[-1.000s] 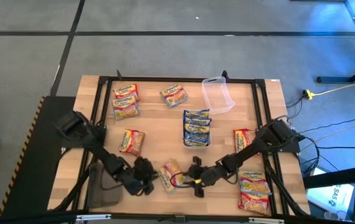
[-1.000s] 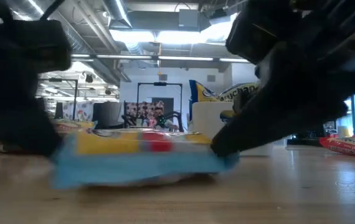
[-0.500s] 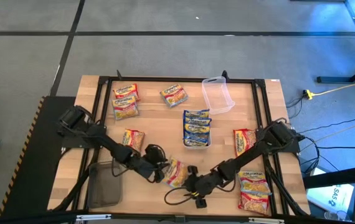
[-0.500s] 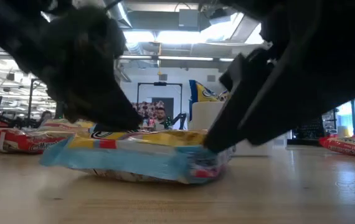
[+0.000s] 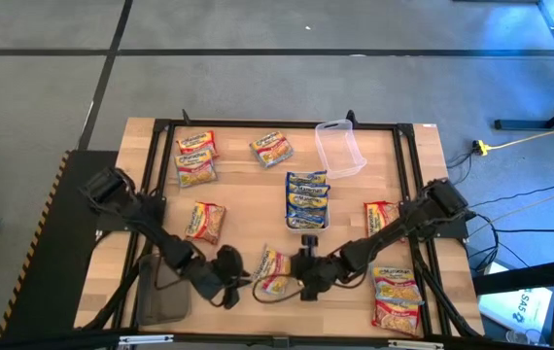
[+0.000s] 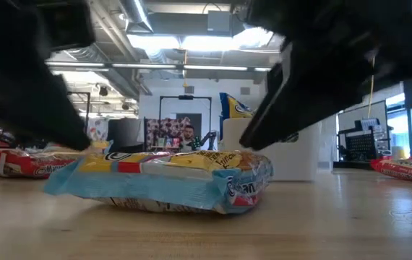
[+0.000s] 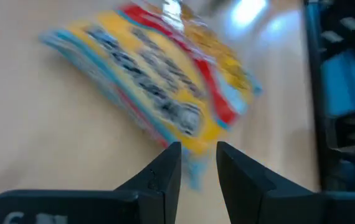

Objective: Sort Maruchan noodles
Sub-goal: Put the light blue noodle pack in the transparent bin

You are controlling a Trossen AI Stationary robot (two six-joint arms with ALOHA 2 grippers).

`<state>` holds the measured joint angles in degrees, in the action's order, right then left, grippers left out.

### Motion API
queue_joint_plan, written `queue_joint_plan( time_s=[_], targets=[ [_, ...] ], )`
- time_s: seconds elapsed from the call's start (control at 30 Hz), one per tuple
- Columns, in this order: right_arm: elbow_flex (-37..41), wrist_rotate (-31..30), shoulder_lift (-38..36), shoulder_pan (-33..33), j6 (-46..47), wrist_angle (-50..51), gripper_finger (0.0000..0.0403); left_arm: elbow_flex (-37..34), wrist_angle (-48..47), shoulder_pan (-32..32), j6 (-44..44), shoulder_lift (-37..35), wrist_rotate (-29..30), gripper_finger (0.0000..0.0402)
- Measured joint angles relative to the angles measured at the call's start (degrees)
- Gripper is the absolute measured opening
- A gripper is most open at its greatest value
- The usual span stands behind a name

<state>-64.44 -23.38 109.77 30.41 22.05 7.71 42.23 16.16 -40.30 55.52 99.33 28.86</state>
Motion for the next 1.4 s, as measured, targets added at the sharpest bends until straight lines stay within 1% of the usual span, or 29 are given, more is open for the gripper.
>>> queue_joint_plan(
  time_s=[0.07,0.17,0.3,0.47,0.53,0.6,0.7,0.73,0.83,0.87,0.93,1.0,1.1,1.17,1.27,1.37,1.4],
  targets=[
    [1.25,0.71,0.05,-0.36,0.58,-1.30,0.0172,0.23,0.08,-1.24,2.07,1.52,0.09,0.0096],
    [2.89,2.93,0.09,-0.21,0.68,-5.78,0.0172,0.05,-0.88,-1.92,2.56,3.27,1.30,0.0096],
    [3.26,6.64,0.09,1.27,1.56,-8.14,0.0172,0.05,-5.26,-1.41,4.53,3.35,7.42,0.0096],
    [3.24,7.06,0.75,3.80,1.40,-11.83,0.0172,0.05,-10.94,-0.83,6.97,1.93,14.76,0.0096],
    [2.64,7.91,0.73,4.49,0.27,-11.87,0.0172,0.05,-11.40,-0.83,7.18,1.00,16.15,0.0096],
    [2.17,7.96,-0.18,4.99,0.16,-9.00,0.0172,0.05,-11.15,-0.93,6.43,-0.25,16.64,0.0096],
    [0.76,5.84,-2.14,5.25,0.14,-5.55,0.0172,0.05,-10.20,-1.13,4.75,-2.48,17.02,0.0096],
    [0.59,3.94,-2.74,5.20,0.18,-4.26,0.0172,0.05,-9.25,-1.15,3.80,-2.78,17.08,0.0096],
    [0.51,-2.74,-2.74,4.67,0.59,-5.06,0.0172,0.05,-3.92,-1.60,0.36,-2.70,17.15,0.0096],
    [0.51,-4.30,-2.73,4.33,1.49,-5.53,0.0174,0.15,-1.30,-1.61,-0.84,-2.19,16.89,0.0096],
    [0.40,-4.31,-2.10,3.77,2.92,-6.56,0.0183,0.27,0.86,-1.68,-2.03,-0.67,15.43,0.0096],
    [0.62,-2.24,-1.81,3.50,6.26,-4.58,0.0201,0.05,0.76,-1.66,-1.81,0.78,13.71,0.0096],
    [0.47,1.10,-1.27,2.18,12.21,-3.72,0.0237,0.05,0.14,-1.92,0.98,2.32,10.35,0.0096],
    [0.58,0.96,-1.23,1.65,16.32,-1.69,0.0261,0.08,0.06,-2.30,2.76,2.58,7.47,0.0096],
    [0.56,1.15,-1.18,0.54,21.51,-0.49,0.0288,0.08,-2.11,-3.19,2.91,2.28,3.96,0.0096],
    [1.23,7.67,-1.18,-1.31,24.17,-2.89,0.0299,0.09,-5.46,-3.31,4.27,1.29,-0.65,0.0096],
    [1.80,9.07,-1.18,-1.83,25.78,-4.38,0.0299,0.10,-5.25,-3.20,4.32,1.22,-1.89,0.0096]
  ],
)
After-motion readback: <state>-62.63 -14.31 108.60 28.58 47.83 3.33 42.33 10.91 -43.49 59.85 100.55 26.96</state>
